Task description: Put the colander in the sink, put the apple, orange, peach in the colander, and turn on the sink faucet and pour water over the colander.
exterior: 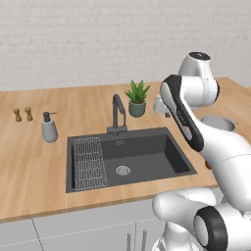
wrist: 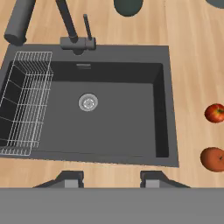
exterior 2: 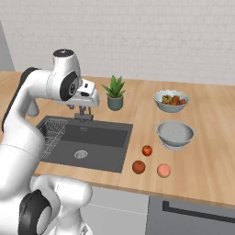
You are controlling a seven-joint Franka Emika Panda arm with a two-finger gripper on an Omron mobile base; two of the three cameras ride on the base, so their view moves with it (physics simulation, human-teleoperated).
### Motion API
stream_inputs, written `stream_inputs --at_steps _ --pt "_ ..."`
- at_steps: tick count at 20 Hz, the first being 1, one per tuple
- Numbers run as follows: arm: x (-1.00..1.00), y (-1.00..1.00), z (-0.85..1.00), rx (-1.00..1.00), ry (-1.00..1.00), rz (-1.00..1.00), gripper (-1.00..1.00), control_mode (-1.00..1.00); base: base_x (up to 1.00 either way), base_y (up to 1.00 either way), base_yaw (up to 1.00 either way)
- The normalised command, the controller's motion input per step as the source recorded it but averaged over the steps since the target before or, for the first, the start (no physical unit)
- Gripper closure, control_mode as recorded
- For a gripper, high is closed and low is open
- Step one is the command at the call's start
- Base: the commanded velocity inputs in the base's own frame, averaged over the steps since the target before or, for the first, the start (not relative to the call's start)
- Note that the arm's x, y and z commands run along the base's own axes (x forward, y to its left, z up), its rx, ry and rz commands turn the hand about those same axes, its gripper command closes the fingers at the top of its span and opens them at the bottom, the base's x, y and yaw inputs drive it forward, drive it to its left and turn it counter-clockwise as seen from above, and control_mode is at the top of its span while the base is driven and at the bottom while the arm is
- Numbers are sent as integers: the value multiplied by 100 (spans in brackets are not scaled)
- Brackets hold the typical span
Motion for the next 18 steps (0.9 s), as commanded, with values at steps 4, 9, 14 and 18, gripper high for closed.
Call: stream_inputs --at_steps 4,9,14,18 --pt "-7 -18 0 3 0 -3 -100 -100 0 0 0" --pt "-18 -70 0 11 0 -20 -100 -100 0 0 0" --pt "-22 -85 -3 9 0 -29 -100 -100 0 0 0" --pt "-25 -94 -17 9 0 -31 -100 -100 0 0 0"
